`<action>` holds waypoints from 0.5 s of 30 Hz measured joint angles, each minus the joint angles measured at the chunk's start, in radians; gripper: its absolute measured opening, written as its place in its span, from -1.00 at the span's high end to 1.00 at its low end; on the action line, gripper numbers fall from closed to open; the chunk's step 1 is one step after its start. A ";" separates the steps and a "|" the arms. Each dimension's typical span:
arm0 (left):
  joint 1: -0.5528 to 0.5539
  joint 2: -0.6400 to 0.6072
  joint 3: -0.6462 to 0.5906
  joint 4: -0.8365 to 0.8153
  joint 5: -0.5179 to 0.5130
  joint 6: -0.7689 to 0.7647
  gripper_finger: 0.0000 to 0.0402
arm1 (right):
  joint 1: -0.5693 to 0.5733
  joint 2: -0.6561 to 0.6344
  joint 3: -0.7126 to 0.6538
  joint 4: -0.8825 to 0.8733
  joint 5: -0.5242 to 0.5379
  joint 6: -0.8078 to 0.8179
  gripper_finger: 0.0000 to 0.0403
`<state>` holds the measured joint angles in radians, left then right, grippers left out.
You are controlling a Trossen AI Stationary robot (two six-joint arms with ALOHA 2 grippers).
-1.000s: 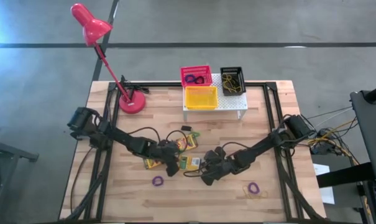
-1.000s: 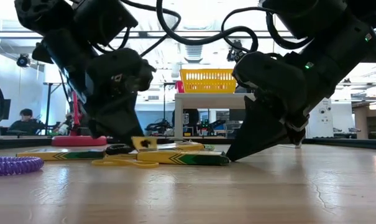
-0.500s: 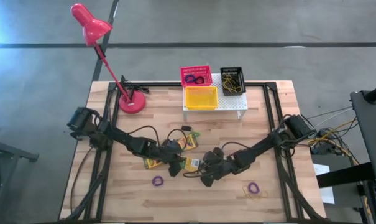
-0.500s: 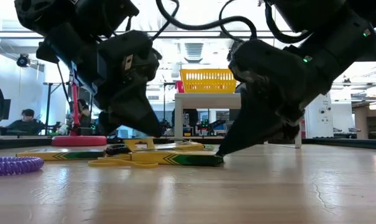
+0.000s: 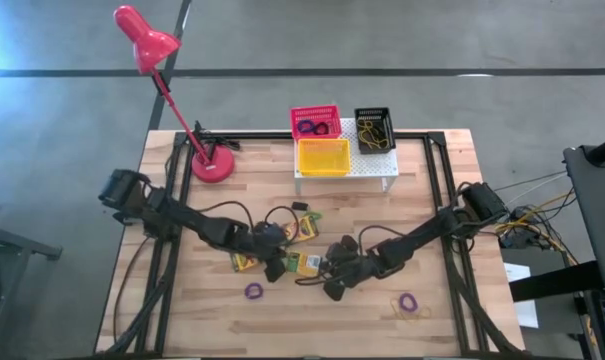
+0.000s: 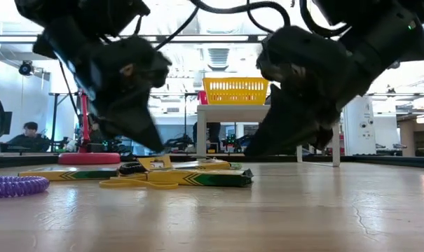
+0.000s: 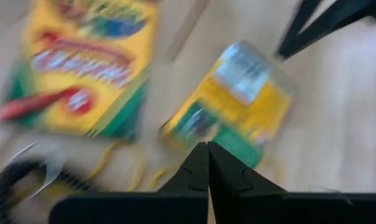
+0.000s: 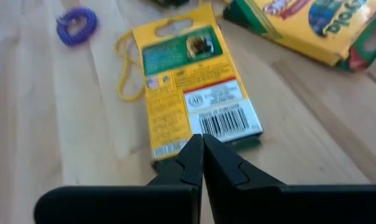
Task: Pick & Place Office Desk Supplies
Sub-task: Put the crayon box into the yellow bin on the shelf
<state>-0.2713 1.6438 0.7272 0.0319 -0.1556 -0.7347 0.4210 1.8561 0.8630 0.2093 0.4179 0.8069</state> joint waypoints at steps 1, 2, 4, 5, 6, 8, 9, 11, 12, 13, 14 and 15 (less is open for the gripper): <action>-0.003 -0.017 0.000 -0.043 -0.012 -0.006 1.00 | 0.000 0.000 -0.001 0.002 -0.005 -0.015 0.95; -0.006 -0.032 0.000 -0.077 -0.024 -0.014 1.00 | 0.000 0.000 0.001 0.007 -0.021 -0.039 0.94; -0.011 -0.057 -0.002 -0.115 -0.029 -0.023 1.00 | -0.001 0.002 0.013 0.012 -0.069 -0.095 0.88; -0.012 -0.059 -0.008 -0.115 -0.024 -0.025 1.00 | -0.003 0.004 0.021 0.015 -0.092 -0.127 0.83; -0.012 -0.059 -0.014 -0.114 -0.015 -0.031 1.00 | -0.004 0.007 0.032 0.015 -0.110 -0.165 0.77; -0.016 -0.047 -0.024 -0.104 -0.007 -0.051 1.00 | -0.004 0.017 0.061 0.020 -0.131 -0.253 0.63; -0.018 -0.037 -0.027 -0.082 -0.002 -0.058 1.00 | -0.004 0.025 0.077 0.024 -0.131 -0.297 0.55; -0.028 -0.009 -0.035 -0.058 0.019 -0.069 1.00 | -0.003 0.039 0.105 0.015 -0.130 -0.393 0.39; -0.034 0.005 -0.040 -0.043 0.021 -0.076 1.00 | -0.003 0.048 0.122 0.012 -0.126 -0.424 0.32; -0.039 0.016 -0.041 -0.021 0.025 -0.084 0.99 | -0.004 0.054 0.139 0.008 -0.113 -0.445 0.24; -0.043 0.020 -0.041 -0.006 0.028 -0.085 0.99 | -0.003 0.054 0.149 -0.013 -0.100 -0.464 0.18; -0.046 0.021 -0.041 -0.002 0.028 -0.081 0.97 | -0.003 0.053 0.161 -0.040 -0.095 -0.481 0.13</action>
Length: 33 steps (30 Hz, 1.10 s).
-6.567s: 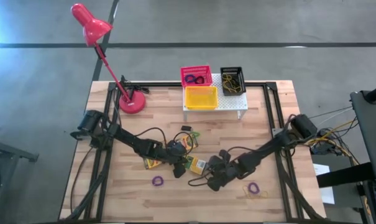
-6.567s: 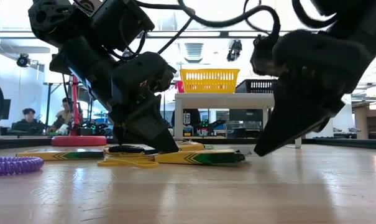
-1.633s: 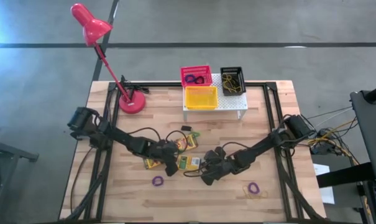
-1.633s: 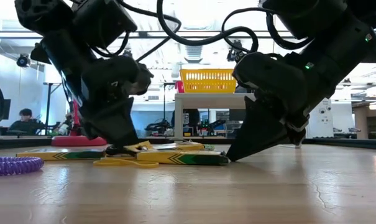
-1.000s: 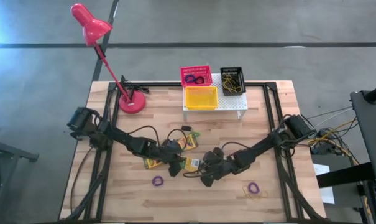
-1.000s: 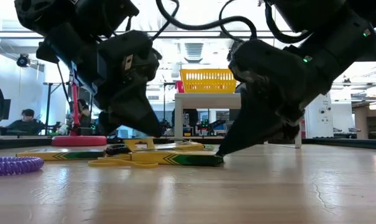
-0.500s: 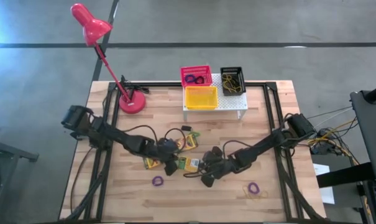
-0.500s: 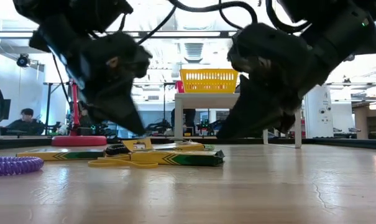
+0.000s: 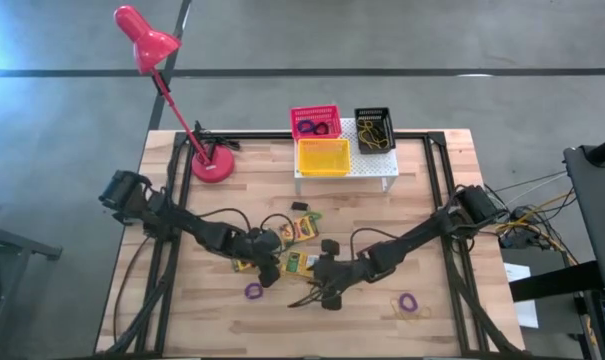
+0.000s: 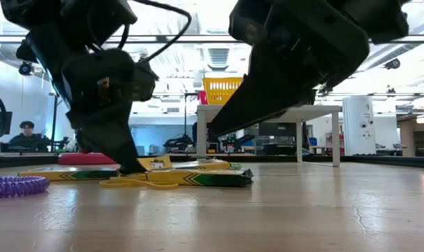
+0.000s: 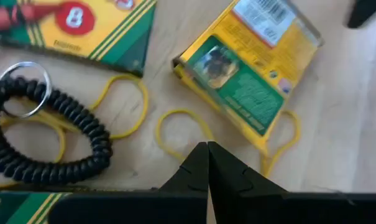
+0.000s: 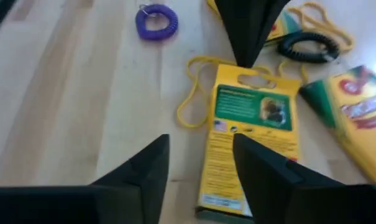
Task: Pick & Place Office Desk Supplies
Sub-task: Put the crayon box into the yellow bin on the shelf
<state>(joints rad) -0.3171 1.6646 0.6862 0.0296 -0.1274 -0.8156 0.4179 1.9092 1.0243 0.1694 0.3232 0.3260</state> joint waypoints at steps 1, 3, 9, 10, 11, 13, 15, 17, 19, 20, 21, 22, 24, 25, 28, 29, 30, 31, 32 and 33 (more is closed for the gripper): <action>-0.004 -0.001 0.001 0.002 0.001 0.015 0.95 | 0.000 -0.002 0.015 -0.025 0.008 -0.011 0.08; -0.007 -0.007 0.001 -0.003 0.025 0.078 0.86 | 0.007 -0.013 0.034 -0.103 0.039 -0.015 0.03; -0.041 -0.033 0.008 -0.002 0.068 0.463 0.53 | 0.043 -0.018 0.054 -0.233 0.068 -0.015 0.01; -0.051 -0.033 0.013 -0.003 0.066 0.544 0.49 | 0.048 -0.019 0.049 -0.230 0.070 -0.008 0.02; -0.063 -0.033 0.016 0.006 0.060 0.637 0.45 | 0.051 -0.020 0.044 -0.233 0.072 0.002 0.03; -0.089 -0.033 0.016 0.013 0.029 0.843 0.41 | 0.059 -0.021 0.034 -0.234 0.078 0.017 0.06; -0.115 -0.033 0.016 0.012 -0.015 1.056 0.40 | 0.068 -0.021 0.028 -0.237 0.102 0.031 0.08; -0.130 -0.033 0.016 0.023 -0.037 1.239 0.39 | 0.075 -0.024 0.021 -0.234 0.122 0.051 0.11; -0.133 -0.033 0.016 0.031 -0.038 1.366 0.39 | 0.076 -0.025 0.016 -0.235 0.125 0.066 0.13; -0.133 -0.033 0.016 0.031 -0.038 1.413 0.39 | 0.076 -0.025 0.014 -0.235 0.125 0.074 0.14; -0.133 -0.033 0.016 0.033 -0.040 1.455 0.39 | 0.077 -0.025 0.012 -0.236 0.125 0.081 0.15; -0.132 -0.033 0.016 0.034 -0.047 1.493 0.39 | 0.077 -0.025 0.011 -0.237 0.125 0.086 0.16; -0.126 -0.033 0.016 0.034 -0.065 1.570 0.39 | 0.077 -0.025 0.009 -0.235 0.125 0.086 0.17; -0.122 -0.033 0.016 0.034 -0.067 1.597 0.39 | 0.077 -0.025 0.008 -0.236 0.125 0.088 0.18; -0.105 -0.033 0.016 0.029 -0.068 1.629 0.39 | 0.077 -0.025 0.007 -0.240 0.125 0.099 0.20; -0.100 -0.033 0.016 0.025 -0.073 1.632 0.39 | 0.077 -0.025 0.007 -0.241 0.125 0.106 0.20; -0.099 -0.033 0.015 0.026 -0.093 1.641 0.39 | 0.077 -0.025 0.007 -0.241 0.124 0.113 0.21; -0.098 -0.033 0.015 0.028 -0.117 1.656 0.39 | 0.077 -0.025 0.006 -0.242 0.124 0.117 0.21; -0.097 -0.033 0.015 0.034 -0.127 1.673 0.39 | 0.077 -0.025 0.005 -0.243 0.124 0.119 0.21; -0.093 -0.033 0.015 0.041 -0.124 1.687 0.39 | 0.077 -0.025 0.005 -0.242 0.124 0.120 0.20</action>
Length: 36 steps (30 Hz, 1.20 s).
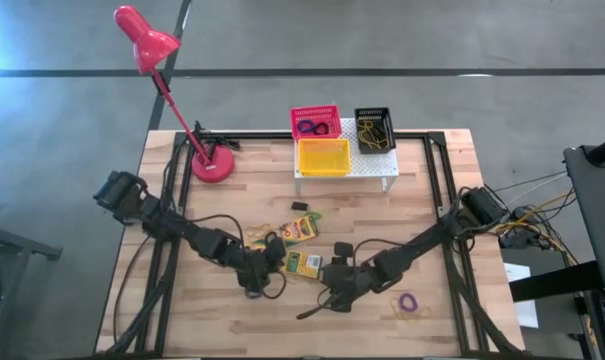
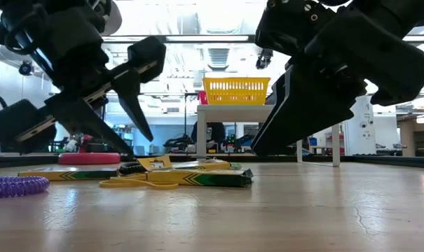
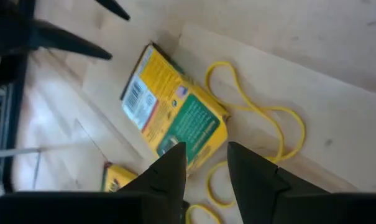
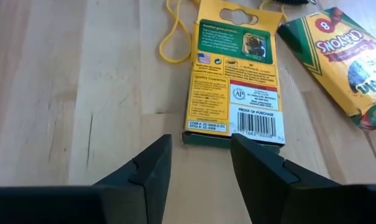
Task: Pick & Place Office Desk Supplies
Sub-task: Put the crayon box into the yellow bin on the shelf
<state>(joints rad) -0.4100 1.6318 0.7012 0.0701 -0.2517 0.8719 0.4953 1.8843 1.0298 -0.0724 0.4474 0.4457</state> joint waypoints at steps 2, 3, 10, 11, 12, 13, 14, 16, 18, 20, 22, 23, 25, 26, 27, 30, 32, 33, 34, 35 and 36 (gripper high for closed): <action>0.012 0.001 0.000 0.004 0.032 0.012 0.39 | 0.000 0.000 -0.001 0.000 0.000 0.002 0.20; 0.019 0.006 0.000 0.004 0.043 0.011 0.39 | 0.000 0.000 -0.001 0.000 0.000 0.006 0.20; 0.051 0.088 0.000 0.060 0.050 0.049 0.39 | 0.000 0.000 -0.002 0.000 -0.002 0.016 0.23; 0.051 0.102 0.000 0.084 0.051 0.059 0.39 | 0.002 0.000 -0.002 0.000 -0.002 0.016 0.23; 0.051 0.112 0.001 0.109 0.053 0.067 0.39 | 0.003 0.000 -0.002 0.000 -0.002 0.016 0.23; 0.051 0.119 0.002 0.124 0.054 0.071 0.39 | 0.005 -0.002 -0.002 -0.001 -0.003 0.016 0.23; 0.050 0.129 0.005 0.134 0.062 0.071 0.39 | 0.007 -0.004 -0.002 -0.002 -0.003 0.016 0.22; 0.051 0.139 0.010 0.137 0.080 0.071 0.40 | 0.014 -0.009 -0.002 -0.002 -0.003 0.016 0.22; 0.051 0.140 0.013 0.135 0.099 0.071 0.44 | 0.019 -0.016 -0.003 -0.003 -0.004 0.016 0.21; 0.051 0.140 0.017 0.139 0.116 0.066 0.53 | 0.024 -0.027 -0.003 -0.005 -0.004 0.015 0.21; 0.051 0.140 0.031 0.141 0.138 0.052 0.68 | 0.027 -0.037 -0.003 -0.007 -0.004 0.014 0.21; 0.050 0.140 0.039 0.145 0.151 0.044 0.76 | 0.029 -0.042 -0.003 -0.011 -0.004 0.011 0.22; 0.050 0.140 0.052 0.147 0.183 0.040 0.92 | 0.030 -0.052 -0.003 -0.011 -0.004 0.011 0.23; 0.050 0.140 0.058 0.145 0.196 0.036 0.95 | 0.031 -0.059 -0.003 -0.015 -0.004 0.010 0.23; 0.050 0.140 0.066 0.144 0.205 0.025 0.96 | 0.031 -0.065 -0.003 -0.019 -0.004 0.010 0.23; 0.051 0.138 0.087 0.147 0.237 -0.042 0.97 | 0.031 -0.075 -0.003 -0.026 -0.006 0.000 0.22; 0.057 0.138 0.095 0.150 0.283 -0.100 0.98 | 0.031 -0.078 -0.003 -0.020 -0.022 -0.028 0.17; 0.059 0.138 0.097 0.150 0.302 -0.126 0.98 | 0.030 -0.079 -0.003 -0.019 -0.030 -0.052 0.14; 0.061 0.138 0.098 0.151 0.313 -0.144 0.98 | 0.030 -0.079 -0.003 -0.020 -0.034 -0.075 0.09; 0.062 0.138 0.099 0.159 0.317 -0.157 0.98 | 0.030 -0.076 -0.003 -0.019 -0.036 -0.100 0.04; 0.062 0.138 0.098 0.165 0.317 -0.169 0.99 | 0.028 -0.070 -0.003 -0.015 -0.036 -0.126 -0.01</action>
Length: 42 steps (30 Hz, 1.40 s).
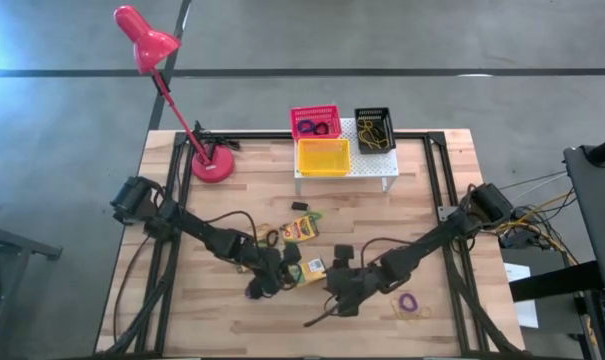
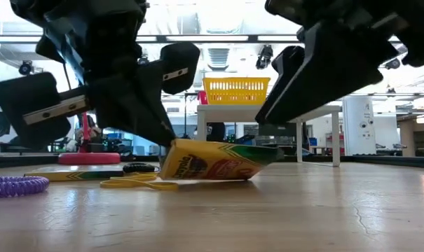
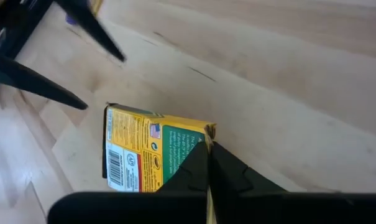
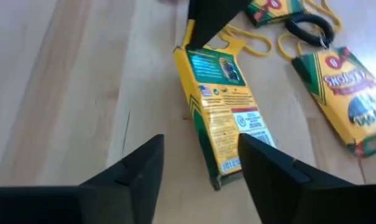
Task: Pick & Place Office Desk Supplies
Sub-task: Put the crayon box into the yellow bin on the shelf
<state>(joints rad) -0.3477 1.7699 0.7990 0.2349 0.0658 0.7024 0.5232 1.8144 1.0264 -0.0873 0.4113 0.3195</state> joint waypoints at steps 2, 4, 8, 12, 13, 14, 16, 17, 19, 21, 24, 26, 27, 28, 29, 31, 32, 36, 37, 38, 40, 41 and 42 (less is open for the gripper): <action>0.003 0.000 0.000 0.008 0.006 -0.023 0.99 | -0.005 0.014 0.000 0.005 0.004 -0.056 -0.13; 0.007 0.000 0.000 0.015 0.006 -0.045 0.99 | -0.013 0.035 0.000 0.039 0.006 -0.123 -0.22; 0.017 0.000 0.000 0.033 0.006 -0.086 0.99 | -0.025 0.076 0.000 0.124 0.021 -0.258 -0.31; 0.023 0.000 0.000 0.050 0.006 -0.124 0.99 | -0.034 0.084 -0.001 0.130 0.055 -0.298 -0.22; 0.025 0.000 -0.001 0.054 0.006 -0.133 0.99 | -0.037 0.084 0.000 0.131 0.056 -0.300 -0.18; 0.026 0.000 -0.001 0.059 0.006 -0.136 0.99 | -0.040 0.084 0.000 0.131 0.056 -0.301 -0.13; 0.029 0.000 -0.001 0.072 0.006 -0.146 0.99 | -0.045 0.084 0.000 0.128 0.054 -0.305 -0.02; 0.031 0.000 -0.001 0.078 0.006 -0.154 0.99 | -0.049 0.084 0.000 0.129 0.053 -0.305 0.04; 0.033 0.000 -0.001 0.084 0.006 -0.170 0.99 | -0.054 0.084 0.000 0.130 0.041 -0.305 0.15; 0.034 -0.001 0.000 0.090 0.006 -0.188 0.99 | -0.061 0.084 0.000 0.129 0.023 -0.301 0.28; 0.034 -0.004 0.001 0.095 0.005 -0.227 0.98 | -0.070 0.084 0.000 0.131 -0.008 -0.297 0.48; 0.036 -0.014 0.001 0.094 0.003 -0.269 0.98 | -0.074 0.084 0.000 0.131 -0.017 -0.295 0.63; 0.036 -0.022 0.000 0.094 -0.010 -0.288 0.98 | -0.075 0.084 0.000 0.131 -0.017 -0.288 0.70; 0.037 -0.031 0.000 0.093 -0.026 -0.310 0.97 | -0.076 0.083 0.000 0.131 -0.016 -0.280 0.76; 0.037 -0.042 0.000 0.089 -0.039 -0.326 0.95 | -0.076 0.080 0.000 0.131 -0.016 -0.273 0.82; 0.037 -0.070 -0.001 0.077 -0.051 -0.334 0.89 | -0.077 0.073 0.000 0.130 -0.016 -0.263 0.88; 0.038 -0.088 -0.001 0.074 -0.054 -0.333 0.84 | -0.077 0.068 0.000 0.126 -0.017 -0.260 0.88; 0.041 -0.185 0.001 0.042 -0.068 -0.333 0.62 | -0.077 0.024 0.007 0.054 -0.024 -0.217 0.85; 0.041 -0.213 0.001 0.019 -0.076 -0.333 0.57 | -0.077 0.004 0.019 0.012 -0.025 -0.209 0.83; 0.041 -0.244 0.001 -0.004 -0.089 -0.333 0.54 | -0.077 -0.014 0.035 -0.030 -0.025 -0.202 0.83; 0.041 -0.318 0.001 -0.056 -0.115 -0.333 0.49 | -0.079 -0.056 0.078 -0.137 -0.024 -0.194 0.83; 0.040 -0.351 0.001 -0.082 -0.130 -0.334 0.48 | -0.083 -0.076 0.100 -0.194 -0.024 -0.194 0.82; 0.040 -0.384 0.001 -0.114 -0.144 -0.345 0.48 | -0.087 -0.090 0.127 -0.246 -0.023 -0.194 0.82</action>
<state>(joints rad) -0.3080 1.3856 0.8001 0.1206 -0.0786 0.3578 0.4359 1.7246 1.1534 -0.3335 0.3878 0.1250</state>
